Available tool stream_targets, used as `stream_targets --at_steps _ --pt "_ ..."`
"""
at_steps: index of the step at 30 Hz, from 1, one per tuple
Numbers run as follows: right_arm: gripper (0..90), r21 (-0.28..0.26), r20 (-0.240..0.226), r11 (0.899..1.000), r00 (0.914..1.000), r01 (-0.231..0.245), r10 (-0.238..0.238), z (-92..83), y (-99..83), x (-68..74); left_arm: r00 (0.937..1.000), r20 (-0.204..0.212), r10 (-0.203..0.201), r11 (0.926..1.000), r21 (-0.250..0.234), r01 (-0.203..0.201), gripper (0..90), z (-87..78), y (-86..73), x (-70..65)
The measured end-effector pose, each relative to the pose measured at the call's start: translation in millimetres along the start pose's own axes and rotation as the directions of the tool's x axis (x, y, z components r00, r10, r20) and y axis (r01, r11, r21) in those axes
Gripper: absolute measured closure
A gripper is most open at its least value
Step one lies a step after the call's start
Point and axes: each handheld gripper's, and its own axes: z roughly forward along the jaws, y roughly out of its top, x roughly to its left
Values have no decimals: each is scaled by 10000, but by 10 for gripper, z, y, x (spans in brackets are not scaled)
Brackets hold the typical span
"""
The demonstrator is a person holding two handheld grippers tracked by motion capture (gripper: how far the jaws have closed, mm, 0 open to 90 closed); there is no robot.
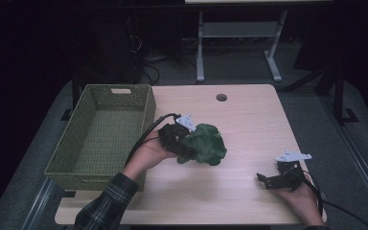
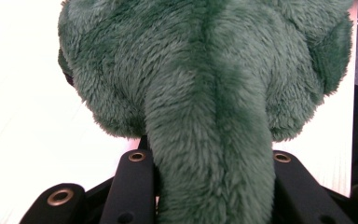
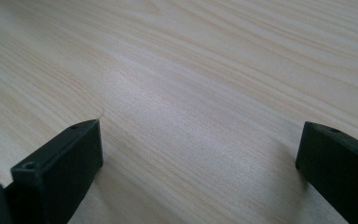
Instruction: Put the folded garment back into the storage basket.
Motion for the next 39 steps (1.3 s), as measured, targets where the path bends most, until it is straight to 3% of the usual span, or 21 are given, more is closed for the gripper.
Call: stream_targets --at_steps 11,21,31,39 --pt "0 16 126 9999 9999 -118 117 6 4 -2 9984 -495 -261 9996 -91 257 666 -364 -117 116" --pt "0 16 119 9999 9999 -122 122 6 4 -1 9926 -1031 -642 9977 -294 615 665 -700 -288 226" --pt "0 16 119 9999 9999 -119 119 6 4 -2 9785 -1694 -1174 9925 -535 1098 662 -1012 -525 340" --pt "0 14 120 9999 9999 -113 113 6 3 -2 9628 -2163 -1619 9853 -901 1454 662 -1250 -715 420"
